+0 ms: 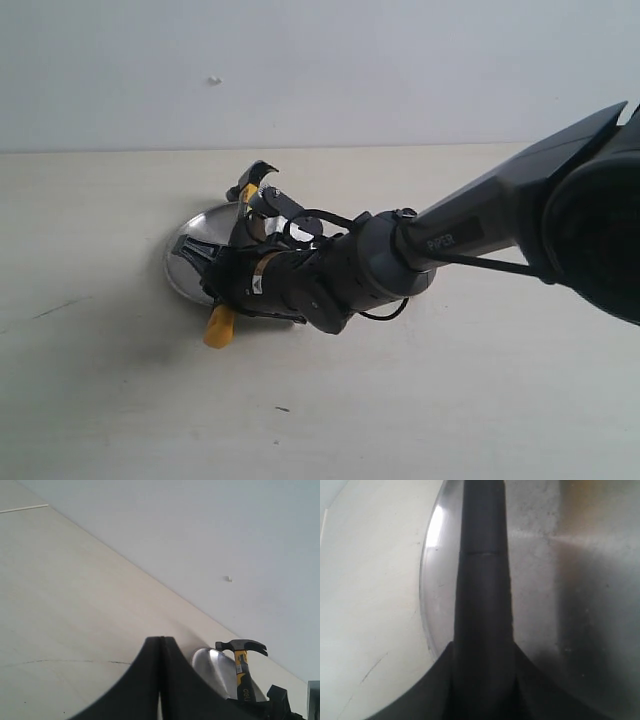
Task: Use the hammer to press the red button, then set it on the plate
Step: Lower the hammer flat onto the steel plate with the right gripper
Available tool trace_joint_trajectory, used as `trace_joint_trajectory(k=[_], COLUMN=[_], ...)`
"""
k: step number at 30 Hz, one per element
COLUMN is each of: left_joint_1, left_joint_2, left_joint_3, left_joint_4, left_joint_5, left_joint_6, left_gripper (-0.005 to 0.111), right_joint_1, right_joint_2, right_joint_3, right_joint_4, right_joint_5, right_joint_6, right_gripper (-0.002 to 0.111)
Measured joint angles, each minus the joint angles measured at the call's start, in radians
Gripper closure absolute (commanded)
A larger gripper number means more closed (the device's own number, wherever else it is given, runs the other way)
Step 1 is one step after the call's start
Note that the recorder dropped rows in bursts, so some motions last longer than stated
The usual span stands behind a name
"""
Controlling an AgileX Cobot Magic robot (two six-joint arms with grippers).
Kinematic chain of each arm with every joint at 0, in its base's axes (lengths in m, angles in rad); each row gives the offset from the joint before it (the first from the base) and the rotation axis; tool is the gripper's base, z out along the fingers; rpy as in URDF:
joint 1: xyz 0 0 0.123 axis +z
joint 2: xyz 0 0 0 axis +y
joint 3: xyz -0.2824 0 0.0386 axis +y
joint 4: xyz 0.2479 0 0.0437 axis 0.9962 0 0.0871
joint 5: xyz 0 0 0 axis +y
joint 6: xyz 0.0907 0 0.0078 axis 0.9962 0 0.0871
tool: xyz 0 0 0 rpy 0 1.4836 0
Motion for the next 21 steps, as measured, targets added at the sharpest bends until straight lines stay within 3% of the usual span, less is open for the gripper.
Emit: trace_joint_trajectory(k=[14,21], left_joint_1=[0.000,0.000], left_joint_2=[0.000,0.000], left_joint_3=[0.000,0.000], left_joint_4=[0.000,0.000], left_joint_5=[0.000,0.000], left_joint_6=[0.002,0.003], left_gripper=[0.107,0.107], right_joint_1=[-0.002,-0.002], right_joint_2=[0.000,0.000], right_joint_3=[-0.005,-0.005], right_joint_4=[-0.027,-0.042], right_joint_5=[0.019,0.022], right_joint_6=[-0.007,-0.009], right_gripper=[0.108,0.086])
